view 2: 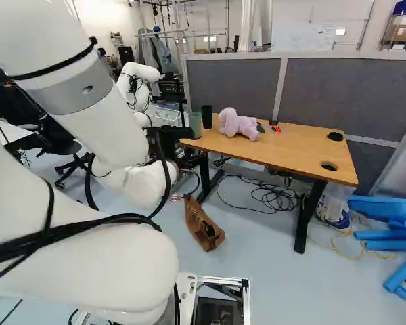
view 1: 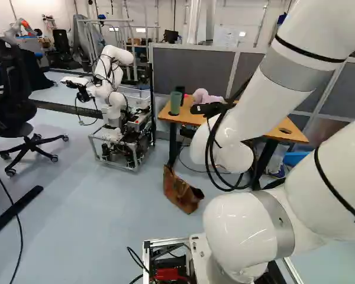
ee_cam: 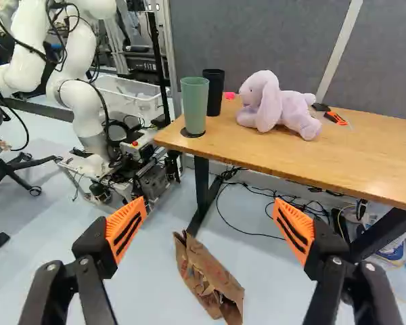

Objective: Pick up the bag on the ground and place it on the table

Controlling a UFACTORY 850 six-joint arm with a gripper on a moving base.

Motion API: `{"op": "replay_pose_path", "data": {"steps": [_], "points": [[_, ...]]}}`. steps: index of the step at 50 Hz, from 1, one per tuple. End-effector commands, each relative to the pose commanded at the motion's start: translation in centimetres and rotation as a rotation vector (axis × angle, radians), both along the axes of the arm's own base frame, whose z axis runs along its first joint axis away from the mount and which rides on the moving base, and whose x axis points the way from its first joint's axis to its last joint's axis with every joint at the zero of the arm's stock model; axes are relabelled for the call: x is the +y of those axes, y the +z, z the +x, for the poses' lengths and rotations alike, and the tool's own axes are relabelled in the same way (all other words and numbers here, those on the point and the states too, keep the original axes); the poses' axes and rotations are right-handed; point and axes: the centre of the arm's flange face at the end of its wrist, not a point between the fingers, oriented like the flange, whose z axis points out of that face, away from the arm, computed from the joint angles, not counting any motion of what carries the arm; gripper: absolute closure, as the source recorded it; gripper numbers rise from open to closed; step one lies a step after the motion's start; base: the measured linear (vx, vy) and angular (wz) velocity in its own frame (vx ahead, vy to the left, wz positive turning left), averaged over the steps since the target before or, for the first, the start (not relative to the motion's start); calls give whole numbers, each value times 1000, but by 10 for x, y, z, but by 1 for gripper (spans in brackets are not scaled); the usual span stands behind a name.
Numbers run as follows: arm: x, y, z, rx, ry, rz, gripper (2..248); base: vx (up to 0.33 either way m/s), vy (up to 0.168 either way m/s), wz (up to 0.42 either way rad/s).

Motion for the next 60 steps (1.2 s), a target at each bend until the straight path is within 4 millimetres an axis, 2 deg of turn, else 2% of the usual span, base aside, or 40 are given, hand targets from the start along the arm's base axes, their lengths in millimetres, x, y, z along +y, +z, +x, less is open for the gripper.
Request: {"op": "replay_pose_path", "data": {"steps": [18, 41, 60], "points": [[0, -1, 22, 51, 0, 0, 3, 0, 0, 0], [6, -1, 63, 104, 17, -1, 3, 0, 0, 0], [9, -20, 103, 191, 25, -2, 3, 0, 0, 0]]}}
